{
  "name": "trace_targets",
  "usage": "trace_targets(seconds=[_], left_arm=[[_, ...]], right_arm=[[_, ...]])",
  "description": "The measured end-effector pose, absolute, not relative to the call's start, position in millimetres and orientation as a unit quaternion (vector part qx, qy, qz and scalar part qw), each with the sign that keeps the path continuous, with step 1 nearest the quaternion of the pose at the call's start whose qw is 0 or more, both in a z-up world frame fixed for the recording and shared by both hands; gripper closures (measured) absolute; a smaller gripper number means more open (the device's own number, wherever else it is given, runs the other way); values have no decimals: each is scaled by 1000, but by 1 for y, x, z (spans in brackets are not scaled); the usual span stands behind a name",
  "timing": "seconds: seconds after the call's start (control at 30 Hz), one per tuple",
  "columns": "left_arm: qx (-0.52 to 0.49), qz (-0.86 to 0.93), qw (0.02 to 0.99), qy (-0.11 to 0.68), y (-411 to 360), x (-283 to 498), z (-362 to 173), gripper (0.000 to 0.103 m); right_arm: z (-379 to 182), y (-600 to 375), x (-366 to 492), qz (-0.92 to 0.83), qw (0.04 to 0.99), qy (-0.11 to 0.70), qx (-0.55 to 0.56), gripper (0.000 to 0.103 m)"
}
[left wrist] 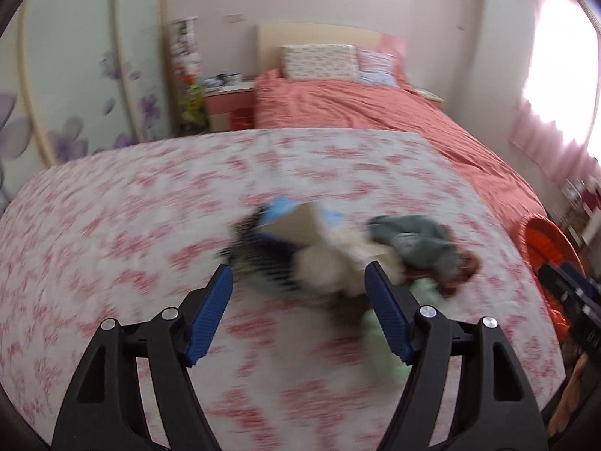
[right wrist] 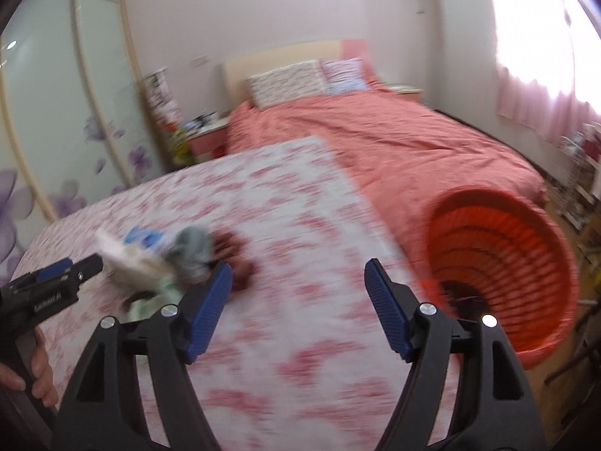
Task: Collect trash
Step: 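Return both tools to the bed and grasp the pale green sock with the right tool, then grasp the white tissue bundle with the left tool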
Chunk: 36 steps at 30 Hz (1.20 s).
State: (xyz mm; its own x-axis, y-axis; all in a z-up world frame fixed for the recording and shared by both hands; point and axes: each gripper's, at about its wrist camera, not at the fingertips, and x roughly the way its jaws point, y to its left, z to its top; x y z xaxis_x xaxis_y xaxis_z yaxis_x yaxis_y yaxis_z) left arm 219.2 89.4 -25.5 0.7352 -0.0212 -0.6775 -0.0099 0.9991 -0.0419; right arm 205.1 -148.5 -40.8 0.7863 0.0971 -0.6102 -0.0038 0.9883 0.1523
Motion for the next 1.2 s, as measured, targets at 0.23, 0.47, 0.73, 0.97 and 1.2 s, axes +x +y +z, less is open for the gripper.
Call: trace_targets(seconds=[0.23, 0.47, 0.73, 0.97, 1.2], left_arm=[[-48, 28, 926, 373, 135, 206, -46, 31], [-52, 26, 925, 376, 146, 193, -55, 31], [-49, 11, 928, 369, 140, 193, -51, 31], [-51, -17, 928, 370, 120, 198, -48, 31], [-44, -42, 927, 371, 90, 208, -41, 31]], right_arm=[[-65, -72, 209, 89, 927, 361, 50, 32], [-84, -49, 220, 92, 910, 402, 39, 42], [-89, -50, 221, 99, 907, 409, 22, 96], [-70, -73, 207, 78, 926, 370, 20, 97], [-59, -118, 202, 28, 936, 348, 45, 97]])
